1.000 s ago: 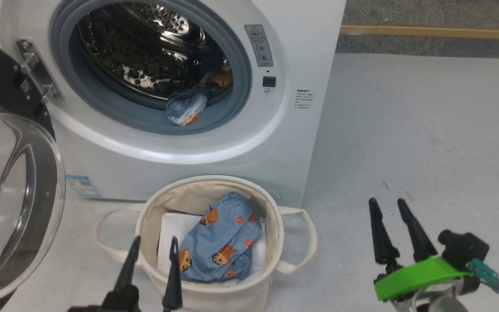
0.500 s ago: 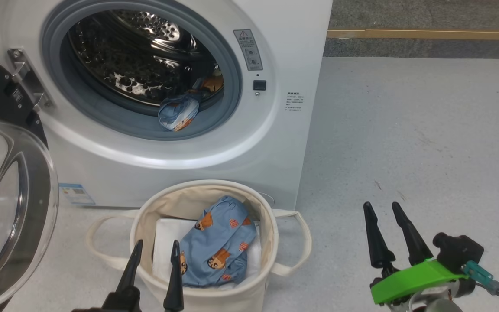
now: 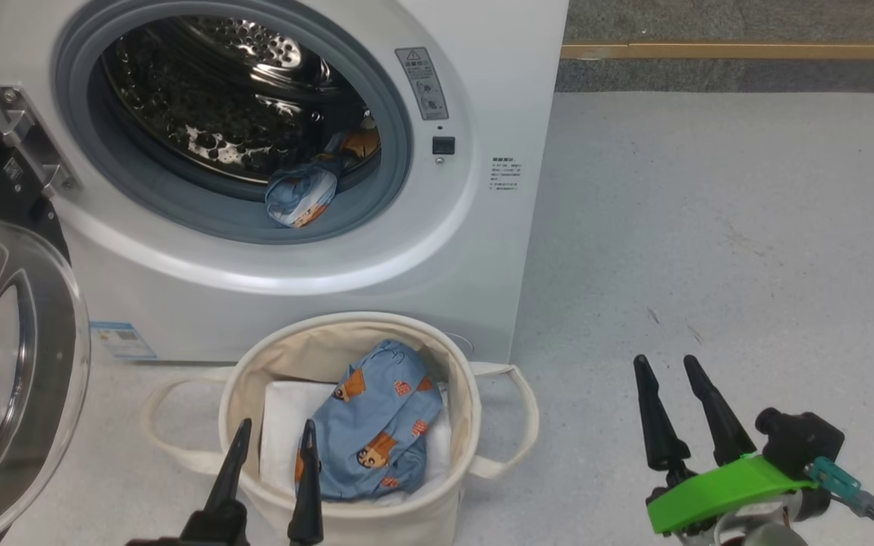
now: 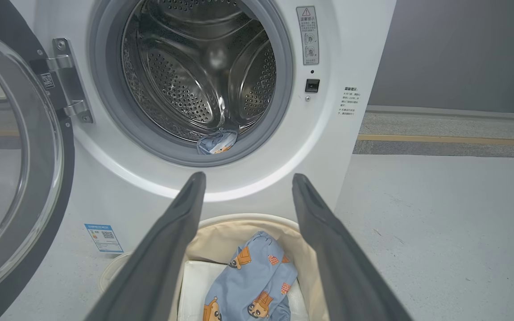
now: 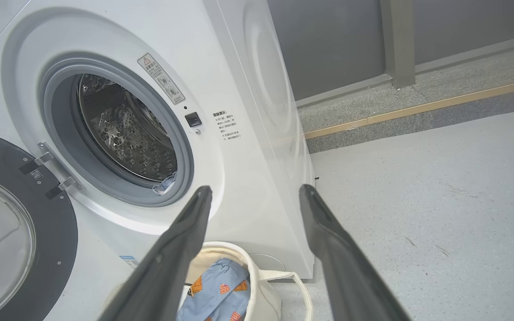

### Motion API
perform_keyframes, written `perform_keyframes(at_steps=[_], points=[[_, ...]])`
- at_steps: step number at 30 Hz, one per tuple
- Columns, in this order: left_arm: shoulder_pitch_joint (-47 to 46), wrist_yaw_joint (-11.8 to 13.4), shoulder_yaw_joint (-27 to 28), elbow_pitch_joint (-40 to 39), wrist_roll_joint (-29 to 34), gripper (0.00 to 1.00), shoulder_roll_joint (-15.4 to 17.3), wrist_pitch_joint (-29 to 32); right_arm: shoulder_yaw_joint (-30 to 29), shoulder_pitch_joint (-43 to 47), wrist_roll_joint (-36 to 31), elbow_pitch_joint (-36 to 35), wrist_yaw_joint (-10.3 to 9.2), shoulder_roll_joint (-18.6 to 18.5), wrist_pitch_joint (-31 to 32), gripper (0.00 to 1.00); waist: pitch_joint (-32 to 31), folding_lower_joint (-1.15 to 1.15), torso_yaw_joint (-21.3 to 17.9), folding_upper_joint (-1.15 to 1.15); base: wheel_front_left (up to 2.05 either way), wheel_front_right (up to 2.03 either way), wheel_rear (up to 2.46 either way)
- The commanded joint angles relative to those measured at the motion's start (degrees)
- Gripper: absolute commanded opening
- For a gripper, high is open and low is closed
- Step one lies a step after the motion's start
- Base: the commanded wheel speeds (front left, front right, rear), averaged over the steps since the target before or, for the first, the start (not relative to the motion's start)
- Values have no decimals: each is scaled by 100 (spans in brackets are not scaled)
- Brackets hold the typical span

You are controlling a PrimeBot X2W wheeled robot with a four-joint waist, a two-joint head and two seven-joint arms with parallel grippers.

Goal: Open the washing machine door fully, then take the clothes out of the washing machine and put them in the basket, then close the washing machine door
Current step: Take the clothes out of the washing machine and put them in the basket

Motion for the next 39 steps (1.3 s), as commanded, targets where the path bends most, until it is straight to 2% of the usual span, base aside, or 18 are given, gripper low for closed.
perform_keyframes(at_steps=[1,8,16,23,27,35,39], points=[[-215,3,182,-146,39,100,-46,-27,154,-176,11,-189,6,13,-70,100,23,0,-2,0,0,0,0],[-512,-117,145,-52,140,100,-29,-27,313,-224,55,-287,6,13,-70,100,322,0,-14,0,0,0,0],[-1901,-523,206,520,431,100,521,-26,477,-456,108,-487,6,13,-70,100,1257,0,-29,0,0,0,0],[-3569,-1180,306,1012,159,100,849,472,598,-881,326,-692,6,13,-70,100,2388,0,-235,0,0,0,0],[-4411,-1422,398,1363,2,100,1029,870,619,-1113,453,-755,6,13,-70,100,2892,0,-377,0,0,0,0],[-6035,-1632,194,2212,98,100,1208,1423,682,-1471,528,-820,6,13,-70,100,3563,0,-555,0,0,0,0],[-6711,-1569,148,2677,211,100,1263,1617,692,-1593,586,-849,6,13,-70,100,3739,0,-645,0,0,0,0]])
